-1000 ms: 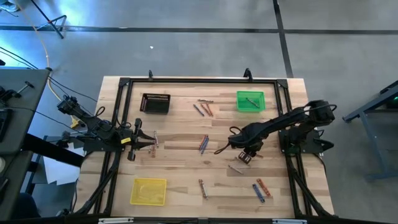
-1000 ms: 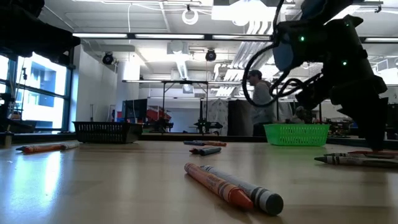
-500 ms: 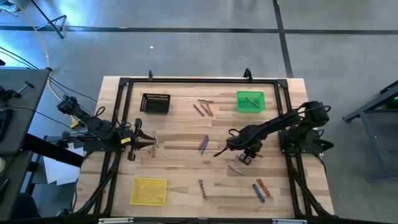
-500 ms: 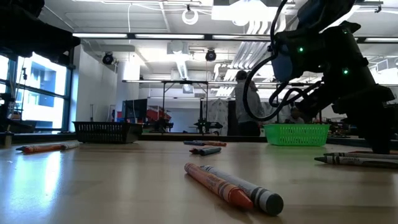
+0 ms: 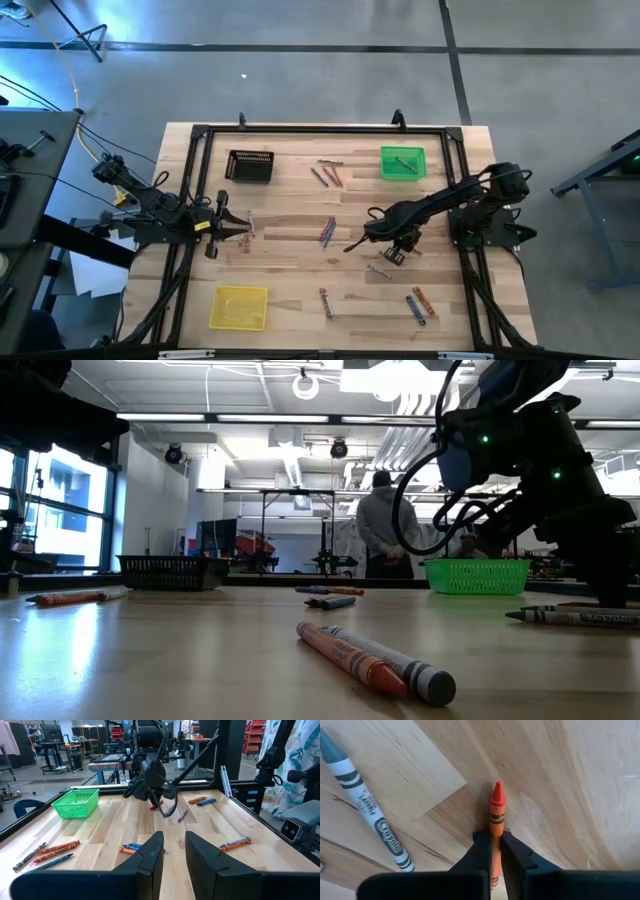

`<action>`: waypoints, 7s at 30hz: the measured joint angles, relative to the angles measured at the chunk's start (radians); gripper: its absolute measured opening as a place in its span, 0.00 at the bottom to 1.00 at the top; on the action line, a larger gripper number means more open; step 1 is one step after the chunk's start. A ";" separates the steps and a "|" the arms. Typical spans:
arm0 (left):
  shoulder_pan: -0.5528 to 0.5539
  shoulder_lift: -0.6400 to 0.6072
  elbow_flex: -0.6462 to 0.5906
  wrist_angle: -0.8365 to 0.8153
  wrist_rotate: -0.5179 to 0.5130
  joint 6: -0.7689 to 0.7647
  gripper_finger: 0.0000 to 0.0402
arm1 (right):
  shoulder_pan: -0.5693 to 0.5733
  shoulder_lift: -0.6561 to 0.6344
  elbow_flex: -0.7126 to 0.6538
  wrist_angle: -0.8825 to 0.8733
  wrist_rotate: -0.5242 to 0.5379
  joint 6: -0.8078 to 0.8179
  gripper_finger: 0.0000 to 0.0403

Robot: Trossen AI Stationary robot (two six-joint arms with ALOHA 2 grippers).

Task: Sort crayons
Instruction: Put the orange crayon into the black bin

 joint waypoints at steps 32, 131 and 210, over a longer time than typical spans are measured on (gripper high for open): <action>0.052 0.011 0.000 0.150 -0.209 -0.004 0.17 | -0.137 0.001 0.423 0.302 0.501 -0.484 0.01; 0.499 1.117 0.419 0.789 0.219 0.124 0.42 | -0.200 -0.079 0.420 1.026 0.157 -0.818 0.01; 1.305 1.088 0.499 -0.316 0.275 -0.037 0.01 | -0.228 -0.250 0.453 0.191 0.401 -0.513 0.33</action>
